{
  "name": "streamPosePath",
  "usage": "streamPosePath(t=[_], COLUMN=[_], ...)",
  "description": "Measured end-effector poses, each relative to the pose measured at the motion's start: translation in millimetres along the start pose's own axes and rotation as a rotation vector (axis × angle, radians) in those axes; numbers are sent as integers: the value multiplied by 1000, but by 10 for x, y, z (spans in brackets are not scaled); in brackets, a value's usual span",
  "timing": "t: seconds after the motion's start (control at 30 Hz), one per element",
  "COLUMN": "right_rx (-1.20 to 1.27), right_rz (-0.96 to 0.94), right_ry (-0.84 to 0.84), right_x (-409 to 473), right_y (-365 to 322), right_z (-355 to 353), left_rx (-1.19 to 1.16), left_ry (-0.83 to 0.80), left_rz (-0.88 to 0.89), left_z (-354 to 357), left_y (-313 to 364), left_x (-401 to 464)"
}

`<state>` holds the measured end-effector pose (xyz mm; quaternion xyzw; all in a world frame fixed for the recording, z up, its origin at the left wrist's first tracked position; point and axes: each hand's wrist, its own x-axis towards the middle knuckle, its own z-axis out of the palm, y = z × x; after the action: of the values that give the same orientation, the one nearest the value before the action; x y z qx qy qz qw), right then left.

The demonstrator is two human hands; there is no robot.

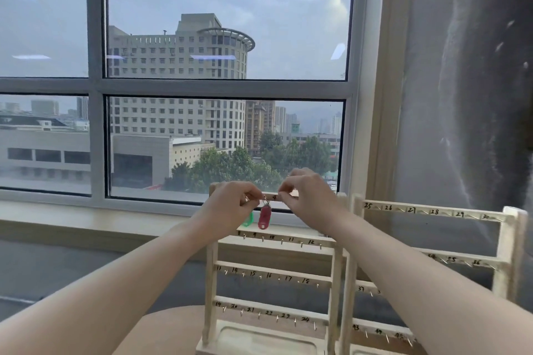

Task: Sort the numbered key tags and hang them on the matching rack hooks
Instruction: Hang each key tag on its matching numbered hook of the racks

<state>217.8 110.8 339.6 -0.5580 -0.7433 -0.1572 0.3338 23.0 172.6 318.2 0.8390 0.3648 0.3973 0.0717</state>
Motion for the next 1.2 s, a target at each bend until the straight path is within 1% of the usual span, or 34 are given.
streamPosePath(t=[0.07, 0.13, 0.27, 0.43, 0.53, 0.63, 0.73, 0.83, 0.9, 0.97, 1.1, 1.2], right_rx=[-59, -63, -12, -9, -46, -14, -5, -21, -10, -27, -58, -8], right_rz=[-86, -99, -27, 91, 193, 346, 510, 651, 719, 759, 749, 734], right_ry=[60, 81, 30, 6, -48, -91, -134, -297, -401, -462, -472, -457], right_x=[-72, -157, -455, -1093, -1527, -1997, -2538, -3140, -3472, -3688, -3844, -3873], right_y=[5, 10, 146, 488, 741, 925, 1048, 1119, 1145, 1174, 1200, 1169], right_z=[-138, -297, -528, -678, -709, -735, -600, -283, -91, 43, 182, 253], left_rx=[11, -28, -114, -133, -115, -122, -116, -80, -91, -144, -278, -341], left_ry=[-43, -97, -221, -353, -453, -552, -647, -758, -826, -840, -866, -811], left_rz=[-1, -2, 7, 32, 52, 52, 45, 54, 16, -44, -209, -279], left_z=[-21, -22, 82, 517, 834, 1210, 1646, 2192, 2556, 2849, 3208, 3331], left_y=[63, 154, 372, 630, 804, 952, 1046, 1058, 1045, 1034, 1043, 1009], left_x=[-34, -82, -223, -427, -578, -731, -934, -1258, -1500, -1673, -1829, -1894])
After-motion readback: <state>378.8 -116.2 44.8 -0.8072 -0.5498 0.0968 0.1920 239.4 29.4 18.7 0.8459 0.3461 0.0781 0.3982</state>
